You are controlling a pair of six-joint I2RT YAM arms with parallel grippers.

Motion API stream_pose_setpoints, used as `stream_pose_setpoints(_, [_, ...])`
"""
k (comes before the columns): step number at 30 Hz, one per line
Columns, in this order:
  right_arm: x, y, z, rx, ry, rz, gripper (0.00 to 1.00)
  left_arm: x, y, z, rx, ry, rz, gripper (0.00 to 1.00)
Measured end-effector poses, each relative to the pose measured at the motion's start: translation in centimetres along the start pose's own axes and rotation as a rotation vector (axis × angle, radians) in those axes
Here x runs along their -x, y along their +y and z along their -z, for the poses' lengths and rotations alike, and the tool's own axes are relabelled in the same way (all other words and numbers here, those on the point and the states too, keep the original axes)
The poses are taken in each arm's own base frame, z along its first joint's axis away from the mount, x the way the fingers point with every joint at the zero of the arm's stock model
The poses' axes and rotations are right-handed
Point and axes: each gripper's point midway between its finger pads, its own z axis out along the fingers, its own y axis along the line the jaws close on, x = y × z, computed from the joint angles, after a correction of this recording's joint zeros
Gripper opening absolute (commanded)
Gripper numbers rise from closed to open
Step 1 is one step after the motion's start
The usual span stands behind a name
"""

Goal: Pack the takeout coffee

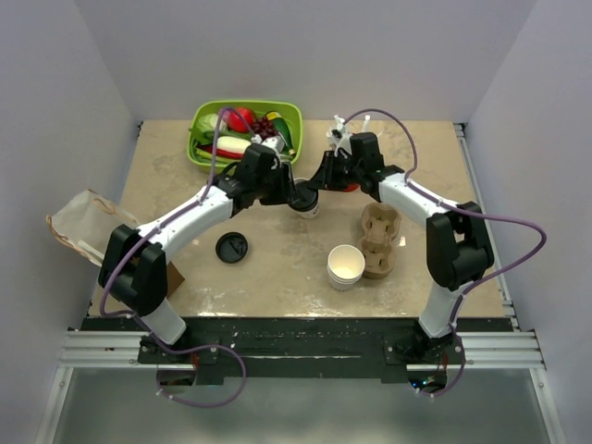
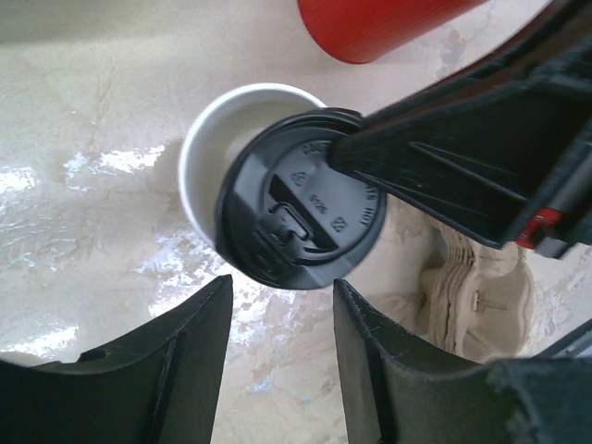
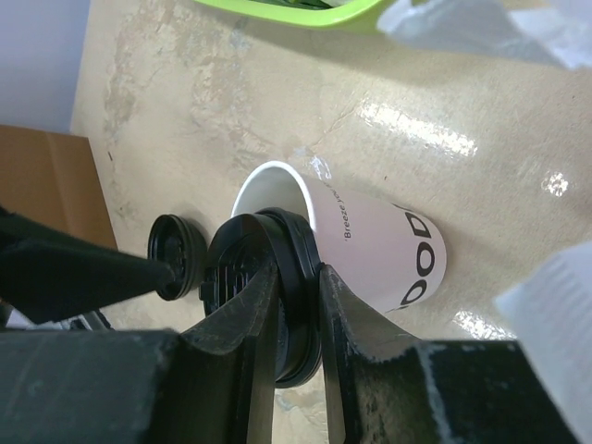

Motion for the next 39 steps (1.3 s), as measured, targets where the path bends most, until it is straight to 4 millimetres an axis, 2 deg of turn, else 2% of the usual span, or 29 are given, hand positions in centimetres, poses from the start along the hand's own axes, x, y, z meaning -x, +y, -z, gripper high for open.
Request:
stream_pose_setpoints(4, [-0.1, -0.2, -0.1, -0.001, -0.004, -0.003, 0.0, 0.1, -1.0, 0.0, 0.016, 0.012, -0.014, 0.47])
stream_pose_setpoints(7, [-0.1, -0.1, -0.2, 0.0, -0.009, -0.005, 0.0, 0.2, -0.5, -0.7, 0.058, 0.021, -0.014, 0.43])
stream_pose_setpoints(12, [-0.1, -0.2, -0.2, 0.003, -0.015, -0.008, 0.0, -0.8, 1.1, -1.9, 0.135, 0.05, 0.001, 0.36])
stream_pose_setpoints(16, [0.0, -0.2, -0.3, 0.0, -0.021, -0.007, 0.0, 0.0, 1.2, -1.8, 0.161, 0.027, 0.013, 0.32])
stream_pose_setpoints(22, [0.2, -0.4, -0.3, -0.011, -0.029, -0.009, 0.0, 0.0, 1.2, -2.3, 0.169, 0.036, 0.015, 0.32])
stream_pose_setpoints(26, [0.2, -0.6, -0.2, -0.022, -0.035, -0.01, 0.0, 0.0, 1.0, -2.4, 0.159, 0.037, 0.015, 0.4])
stream_pose_setpoints(32, [-0.2, -0.7, 0.3, -0.022, -0.044, -0.018, 0.0, -0.1, -0.4, -2.3, 0.08, 0.049, 0.017, 0.41])
stream_pose_setpoints(39, [-0.2, -1.2, 0.6, 0.004, -0.047, -0.051, 0.0, 0.1, -0.9, -2.3, 0.058, 0.043, 0.018, 0.38])
